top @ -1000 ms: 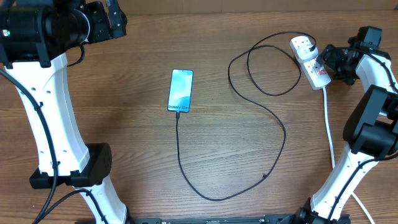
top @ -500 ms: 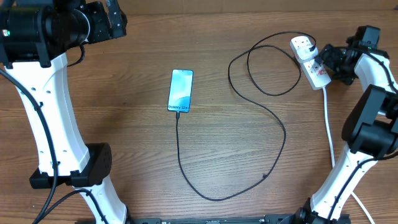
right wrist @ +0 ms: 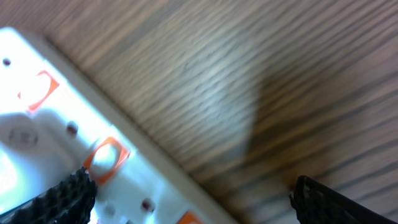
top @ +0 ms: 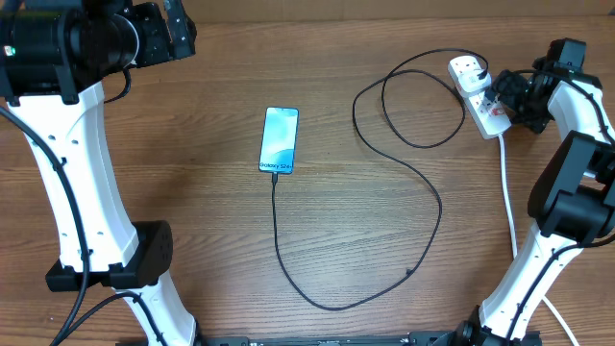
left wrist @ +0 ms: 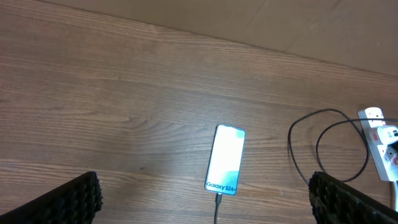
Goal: Plug charger to phone and switch on socket
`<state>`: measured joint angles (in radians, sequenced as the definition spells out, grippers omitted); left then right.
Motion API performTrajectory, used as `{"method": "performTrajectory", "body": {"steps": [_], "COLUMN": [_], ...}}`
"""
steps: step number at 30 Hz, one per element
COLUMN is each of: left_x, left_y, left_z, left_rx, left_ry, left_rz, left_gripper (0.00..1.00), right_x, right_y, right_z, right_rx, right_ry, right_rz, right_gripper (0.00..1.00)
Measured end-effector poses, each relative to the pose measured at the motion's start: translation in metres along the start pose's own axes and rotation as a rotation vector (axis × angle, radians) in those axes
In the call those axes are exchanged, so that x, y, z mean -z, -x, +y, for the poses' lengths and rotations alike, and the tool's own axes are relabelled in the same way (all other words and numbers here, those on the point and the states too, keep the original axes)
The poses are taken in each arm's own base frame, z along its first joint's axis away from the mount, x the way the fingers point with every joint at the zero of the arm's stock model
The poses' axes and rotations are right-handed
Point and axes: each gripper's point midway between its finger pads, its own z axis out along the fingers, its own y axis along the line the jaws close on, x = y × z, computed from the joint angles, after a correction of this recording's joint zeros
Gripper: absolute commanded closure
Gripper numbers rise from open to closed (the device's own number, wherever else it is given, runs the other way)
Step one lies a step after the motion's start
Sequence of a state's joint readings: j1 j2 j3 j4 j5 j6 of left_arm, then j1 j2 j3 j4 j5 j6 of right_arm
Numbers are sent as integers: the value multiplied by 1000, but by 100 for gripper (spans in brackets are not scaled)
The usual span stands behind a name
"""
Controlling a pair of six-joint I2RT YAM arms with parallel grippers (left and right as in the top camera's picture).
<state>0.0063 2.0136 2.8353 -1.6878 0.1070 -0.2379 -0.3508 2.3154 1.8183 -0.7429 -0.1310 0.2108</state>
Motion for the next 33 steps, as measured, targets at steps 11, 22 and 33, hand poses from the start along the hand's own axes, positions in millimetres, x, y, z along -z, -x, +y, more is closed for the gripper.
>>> {"method": "performTrajectory", "body": {"steps": [11,22,33], "left_x": [0,0,0], "left_y": [0,0,0], "left_z": [0,0,0], "left_rx": [0,0,0], "left_ry": [0,0,0], "left_rz": [0,0,0], "left_gripper": [1,1,0], "right_x": [45,161,281], "right_y": [20,46,33], "right_z": [5,19,105], "right_rx": [32,59,184], "right_ry": [-25,-58,154], "right_rz": [56,7,-163], "right_gripper": [11,44,36]}}
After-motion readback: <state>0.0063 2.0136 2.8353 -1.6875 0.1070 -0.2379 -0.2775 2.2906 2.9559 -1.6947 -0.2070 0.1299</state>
